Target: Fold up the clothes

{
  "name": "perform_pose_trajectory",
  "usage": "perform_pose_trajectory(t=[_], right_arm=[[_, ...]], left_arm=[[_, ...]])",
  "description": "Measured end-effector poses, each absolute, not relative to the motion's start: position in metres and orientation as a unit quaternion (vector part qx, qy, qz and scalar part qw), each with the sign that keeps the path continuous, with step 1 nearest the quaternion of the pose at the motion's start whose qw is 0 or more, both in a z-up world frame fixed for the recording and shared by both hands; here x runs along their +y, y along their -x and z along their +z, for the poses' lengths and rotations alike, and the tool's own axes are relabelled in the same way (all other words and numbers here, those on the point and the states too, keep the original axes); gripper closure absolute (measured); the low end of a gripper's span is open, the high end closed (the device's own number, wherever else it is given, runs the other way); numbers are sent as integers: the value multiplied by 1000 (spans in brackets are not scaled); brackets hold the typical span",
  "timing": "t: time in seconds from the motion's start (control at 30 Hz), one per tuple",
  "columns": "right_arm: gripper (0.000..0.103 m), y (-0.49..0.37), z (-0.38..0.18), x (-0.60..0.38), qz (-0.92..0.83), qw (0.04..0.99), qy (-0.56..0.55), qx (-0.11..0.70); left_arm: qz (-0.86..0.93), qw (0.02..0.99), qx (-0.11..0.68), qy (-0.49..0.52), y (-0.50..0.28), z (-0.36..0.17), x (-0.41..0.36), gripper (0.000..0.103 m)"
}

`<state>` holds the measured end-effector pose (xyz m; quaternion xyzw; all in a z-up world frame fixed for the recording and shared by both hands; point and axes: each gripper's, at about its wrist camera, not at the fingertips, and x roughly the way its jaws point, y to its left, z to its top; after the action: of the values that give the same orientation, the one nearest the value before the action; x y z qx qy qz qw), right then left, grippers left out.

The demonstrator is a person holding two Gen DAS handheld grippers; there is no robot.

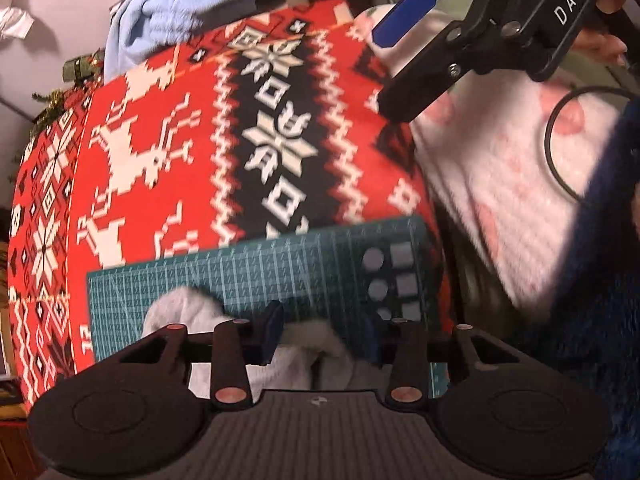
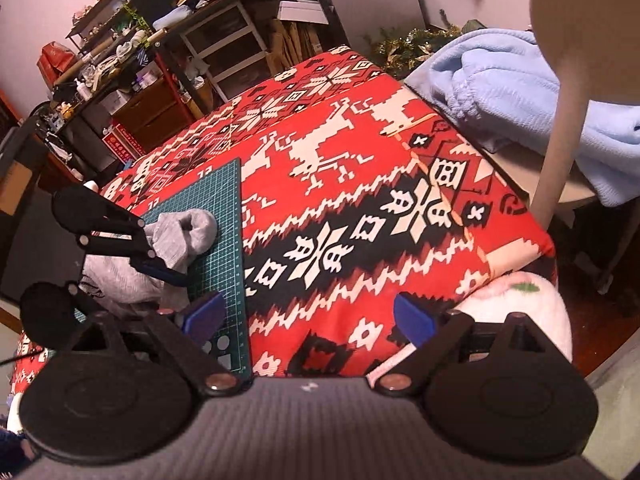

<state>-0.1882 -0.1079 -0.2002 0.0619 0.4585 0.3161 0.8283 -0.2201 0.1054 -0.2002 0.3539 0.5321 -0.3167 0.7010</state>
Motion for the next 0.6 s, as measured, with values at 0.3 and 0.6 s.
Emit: perform_pose_trajectory(t=[0.3, 0.6], right_arm=[[9, 186, -204, -98, 331, 820, -65, 461], [10, 189, -199, -83, 357, 815, -36, 455]], left_arm=[[-291, 703, 535, -368, 231, -191, 115, 75], [-242, 761, 500, -335, 250, -164, 135, 92]])
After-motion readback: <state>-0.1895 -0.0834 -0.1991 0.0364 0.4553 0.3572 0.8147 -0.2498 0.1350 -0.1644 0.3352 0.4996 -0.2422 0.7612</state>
